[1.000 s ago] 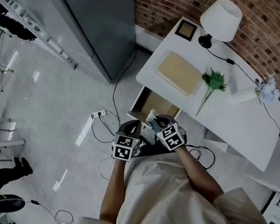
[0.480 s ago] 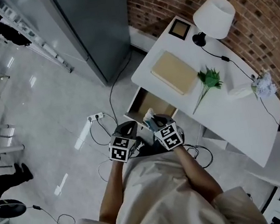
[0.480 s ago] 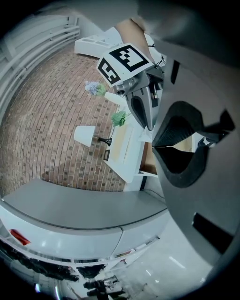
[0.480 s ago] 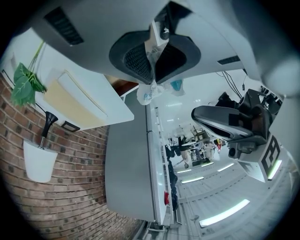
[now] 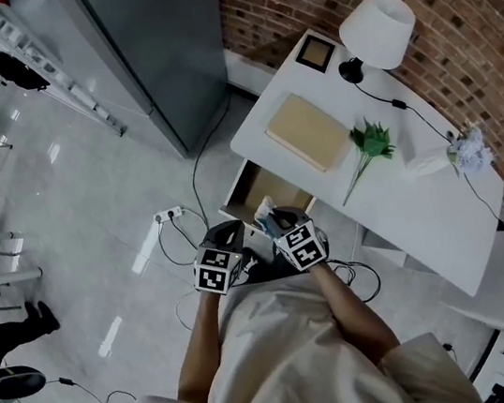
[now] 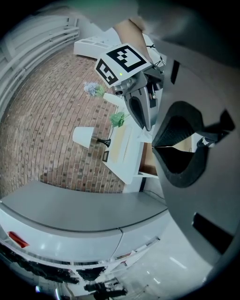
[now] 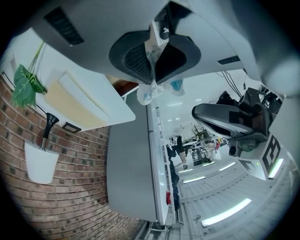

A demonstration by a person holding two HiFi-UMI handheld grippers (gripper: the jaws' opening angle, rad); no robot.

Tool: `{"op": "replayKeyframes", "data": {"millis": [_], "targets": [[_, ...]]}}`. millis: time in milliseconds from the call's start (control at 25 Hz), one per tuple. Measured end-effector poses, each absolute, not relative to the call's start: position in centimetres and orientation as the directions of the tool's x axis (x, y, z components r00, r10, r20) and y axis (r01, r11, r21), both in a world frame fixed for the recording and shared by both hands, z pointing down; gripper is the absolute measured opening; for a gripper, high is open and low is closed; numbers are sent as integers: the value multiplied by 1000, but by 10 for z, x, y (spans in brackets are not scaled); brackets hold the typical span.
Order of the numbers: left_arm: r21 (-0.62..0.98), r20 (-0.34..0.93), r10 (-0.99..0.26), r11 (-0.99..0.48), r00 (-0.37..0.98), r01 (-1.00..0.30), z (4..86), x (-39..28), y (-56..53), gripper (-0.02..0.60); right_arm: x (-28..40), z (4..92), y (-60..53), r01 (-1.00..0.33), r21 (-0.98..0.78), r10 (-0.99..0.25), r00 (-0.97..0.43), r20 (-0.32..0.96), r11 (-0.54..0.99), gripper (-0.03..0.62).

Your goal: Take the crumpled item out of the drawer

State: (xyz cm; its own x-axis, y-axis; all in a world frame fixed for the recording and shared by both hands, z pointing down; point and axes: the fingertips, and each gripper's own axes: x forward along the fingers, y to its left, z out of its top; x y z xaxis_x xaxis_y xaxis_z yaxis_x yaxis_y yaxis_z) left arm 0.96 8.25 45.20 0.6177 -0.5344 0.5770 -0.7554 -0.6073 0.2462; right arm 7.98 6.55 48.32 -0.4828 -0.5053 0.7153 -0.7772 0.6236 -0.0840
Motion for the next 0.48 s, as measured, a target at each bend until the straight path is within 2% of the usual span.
{"op": "replayKeyframes", "data": {"millis": [480], "targets": [[241, 576, -536, -610, 617, -755, 452, 8, 79, 17, 81, 488, 61, -777, -75, -511, -481, 712, 625, 60]]}}
